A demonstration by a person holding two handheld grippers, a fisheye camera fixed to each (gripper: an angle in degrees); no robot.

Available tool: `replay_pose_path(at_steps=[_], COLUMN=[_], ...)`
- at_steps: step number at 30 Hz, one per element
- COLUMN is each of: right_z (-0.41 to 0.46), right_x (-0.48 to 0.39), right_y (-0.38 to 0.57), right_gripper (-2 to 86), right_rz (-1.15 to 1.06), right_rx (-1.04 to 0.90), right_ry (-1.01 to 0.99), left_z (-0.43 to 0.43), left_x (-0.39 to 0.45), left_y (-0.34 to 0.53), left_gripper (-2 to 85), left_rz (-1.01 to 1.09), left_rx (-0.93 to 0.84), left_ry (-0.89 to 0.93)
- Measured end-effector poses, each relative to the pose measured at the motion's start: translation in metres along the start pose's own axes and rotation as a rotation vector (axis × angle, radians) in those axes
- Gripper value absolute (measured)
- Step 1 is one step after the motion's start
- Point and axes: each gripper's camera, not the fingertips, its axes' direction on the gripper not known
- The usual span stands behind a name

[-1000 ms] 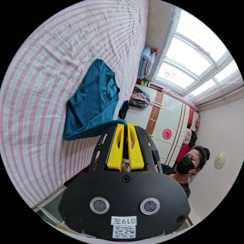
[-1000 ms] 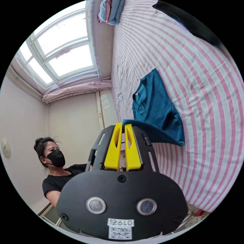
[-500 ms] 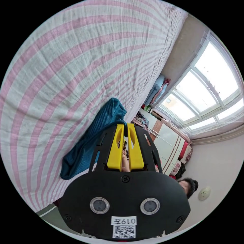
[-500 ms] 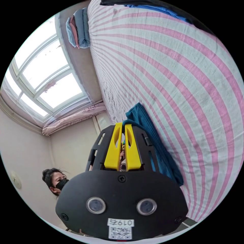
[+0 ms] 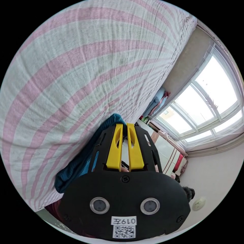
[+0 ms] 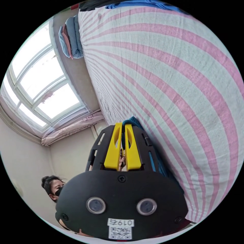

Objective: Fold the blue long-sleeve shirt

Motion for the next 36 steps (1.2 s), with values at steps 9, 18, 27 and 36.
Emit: replay_pose_path(at_steps=[9,18,27,36], right_z=[0.017,0.018,0.014,0.014], right_x=[-0.032,-0.063,-0.117,-0.169], right_y=[-0.016,-0.022,-0.016,-0.026], right_gripper=[5.9,11.0,11.3,11.6], right_rz=[-0.015,-0.016,-0.054,0.068], right_rx=[0.020,0.060,0.035,-0.035], right_ry=[-0.001,-0.094,-0.160,-0.073], left_z=[0.033,0.063,0.158,0.257], left_x=[0.024,0.027,0.117,0.095], left_y=[-0.005,0.004,0.060,0.084], left_gripper=[5.8,6.1,1.2,0.7], left_rz=[0.016,0.015,0.706,0.768], left_rx=[0.039,0.114,-0.072,-0.139], left_ry=[0.008,0.122,-0.519,-0.940])
